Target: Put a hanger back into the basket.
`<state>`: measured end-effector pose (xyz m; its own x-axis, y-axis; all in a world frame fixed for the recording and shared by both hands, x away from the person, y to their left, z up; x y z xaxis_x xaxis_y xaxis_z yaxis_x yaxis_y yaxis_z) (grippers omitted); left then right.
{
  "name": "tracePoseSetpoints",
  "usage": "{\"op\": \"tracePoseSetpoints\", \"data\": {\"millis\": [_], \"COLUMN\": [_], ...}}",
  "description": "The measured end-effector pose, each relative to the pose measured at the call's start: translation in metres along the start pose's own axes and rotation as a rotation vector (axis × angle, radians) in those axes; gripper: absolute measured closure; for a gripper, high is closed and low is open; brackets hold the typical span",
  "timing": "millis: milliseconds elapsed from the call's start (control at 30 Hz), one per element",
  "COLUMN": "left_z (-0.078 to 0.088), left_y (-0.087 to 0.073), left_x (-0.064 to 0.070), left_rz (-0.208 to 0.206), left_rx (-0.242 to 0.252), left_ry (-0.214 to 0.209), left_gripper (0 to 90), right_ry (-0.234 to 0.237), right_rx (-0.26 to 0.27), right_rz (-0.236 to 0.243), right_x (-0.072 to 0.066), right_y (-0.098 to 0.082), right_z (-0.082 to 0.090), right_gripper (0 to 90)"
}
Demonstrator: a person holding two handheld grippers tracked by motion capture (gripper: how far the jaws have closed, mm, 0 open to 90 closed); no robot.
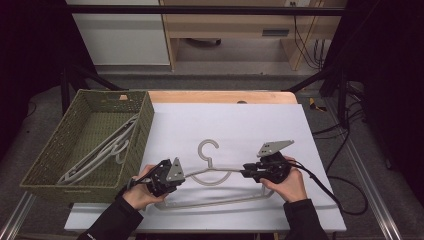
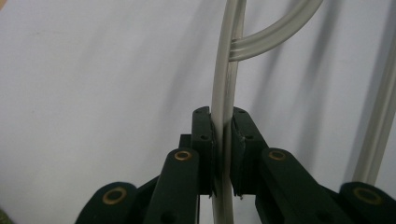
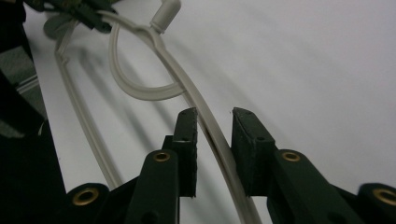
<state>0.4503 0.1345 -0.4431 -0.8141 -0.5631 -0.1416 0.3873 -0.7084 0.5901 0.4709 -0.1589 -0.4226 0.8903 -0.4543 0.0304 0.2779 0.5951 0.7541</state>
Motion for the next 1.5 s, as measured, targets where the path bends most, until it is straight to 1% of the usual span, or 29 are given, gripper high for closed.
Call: {"op": "tracePoseSetpoints", "data": {"millis": [33,67,100,167,200,267,300,333,367,400,433,467,500,533,600,667,800,833,933,967,1067,1133,1200,1267,1300,1367,1467,1500], "left_z": [0.002,0.004,0.005,0.007,0.009,0.012,0.013,0.015,0.017,0.02,0.022,0.027,0.029,0.035,0.043,0.056,0.08,0.084,0.102,0.107,0.123,0.133,0.145,0.154,0.157,0.163,0.168,0.17], "left_y": [0.0,-0.001,-0.001,-0.001,-0.001,0.0,0.0,0.0,0.001,0.002,0.002,0.004,0.004,0.005,0.007,0.008,0.011,0.011,0.014,0.014,0.017,0.02,0.023,0.024,0.024,0.019,0.012,0.007], "left_x": [0.0,-0.001,-0.002,-0.004,-0.005,-0.006,-0.007,-0.007,-0.008,-0.008,-0.009,-0.01,-0.01,-0.012,-0.015,-0.021,-0.034,-0.036,-0.046,-0.049,-0.06,-0.066,-0.076,-0.087,-0.094,-0.106,-0.12,-0.127], "left_rz": [0.005,0.017,0.026,0.054,0.06,0.085,0.09,0.093,0.098,0.103,0.102,0.109,0.117,0.122,0.129,0.143,0.178,0.18,0.2,0.202,0.221,0.222,0.215,0.219,0.215,0.237,0.26,0.269], "left_rx": [-0.001,-0.002,-0.005,-0.003,-0.005,0.006,0.01,0.012,0.021,0.02,0.03,0.04,0.051,0.063,0.073,0.103,0.159,0.162,0.213,0.227,0.259,0.264,0.27,0.274,0.282,0.272,0.269,0.266], "left_ry": [0.01,0.031,0.044,0.087,0.097,0.119,0.127,0.135,0.142,0.152,0.159,0.17,0.176,0.192,0.21,0.232,0.268,0.272,0.298,0.31,0.338,0.356,0.384,0.403,0.413,0.432,0.463,0.483], "left_gripper": [81.7,81.7,81.7,81.7,81.7,81.7,81.7,81.7,81.7,81.8,81.7,81.7,81.7,81.7,81.8,81.7,81.7,81.7,81.7,81.7,81.8,81.7,81.7,81.8,81.7,81.7,81.7,81.7], "right_ry": [-0.029,-0.048,-0.078,-0.119,-0.147,-0.164,-0.168,-0.174,-0.184,-0.2,-0.207,-0.218,-0.23,-0.238,-0.27,-0.288,-0.308,-0.314,-0.322,-0.328,-0.336,-0.338,-0.338,-0.339,-0.339,-0.343,-0.348,-0.346], "right_rx": [0.027,0.052,0.082,0.121,0.137,0.142,0.145,0.153,0.172,0.185,0.192,0.199,0.209,0.219,0.232,0.245,0.265,0.26,0.256,0.25,0.239,0.248,0.246,0.244,0.247,0.248,0.249,0.252], "right_rz": [-0.009,-0.023,-0.019,-0.026,-0.038,-0.057,-0.087,-0.098,-0.115,-0.123,-0.133,-0.137,-0.152,-0.158,-0.17,-0.183,-0.208,-0.209,-0.216,-0.208,-0.208,-0.214,-0.213,-0.213,-0.216,-0.214,-0.212,-0.214], "right_x": [0.002,0.003,0.005,0.008,0.01,0.013,0.015,0.016,0.018,0.019,0.021,0.022,0.023,0.024,0.026,0.029,0.034,0.035,0.037,0.037,0.037,0.037,0.037,0.037,0.036,0.036,0.037,0.037], "right_y": [0.001,0.003,0.004,0.005,0.004,0.002,0.0,-0.001,-0.003,-0.004,-0.006,-0.007,-0.009,-0.009,-0.012,-0.015,-0.021,-0.023,-0.024,-0.025,-0.026,-0.026,-0.026,-0.025,-0.025,-0.025,-0.025,-0.025], "right_z": [0.006,0.01,0.016,0.025,0.032,0.038,0.041,0.043,0.046,0.049,0.052,0.054,0.058,0.06,0.065,0.069,0.073,0.074,0.072,0.071,0.07,0.069,0.068,0.067,0.066,0.066,0.067,0.066], "right_gripper": [66.8,65.3,63.9,56.6,52.9,49.2,46.1,44.3,39.7,37.5,35.4,32.5,28.0,25.8,21.3,18.4,15.6,14.8,13.2,13.0,12.3,12.3,12.3,12.4,12.4,12.4,12.7,12.7]}}
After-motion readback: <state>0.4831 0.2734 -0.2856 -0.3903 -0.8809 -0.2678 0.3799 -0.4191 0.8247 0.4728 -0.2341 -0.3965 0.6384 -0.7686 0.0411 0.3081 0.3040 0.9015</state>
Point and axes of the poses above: each handheld gripper's, and its own axes: z roughly backward along the jaws, y roughly out of its top, x roughly to its right, the point moved 4 cm from there along -z, roughly forward along the jaws, and after that the axes turned 11 degrees about z, right-handed, at the moved point
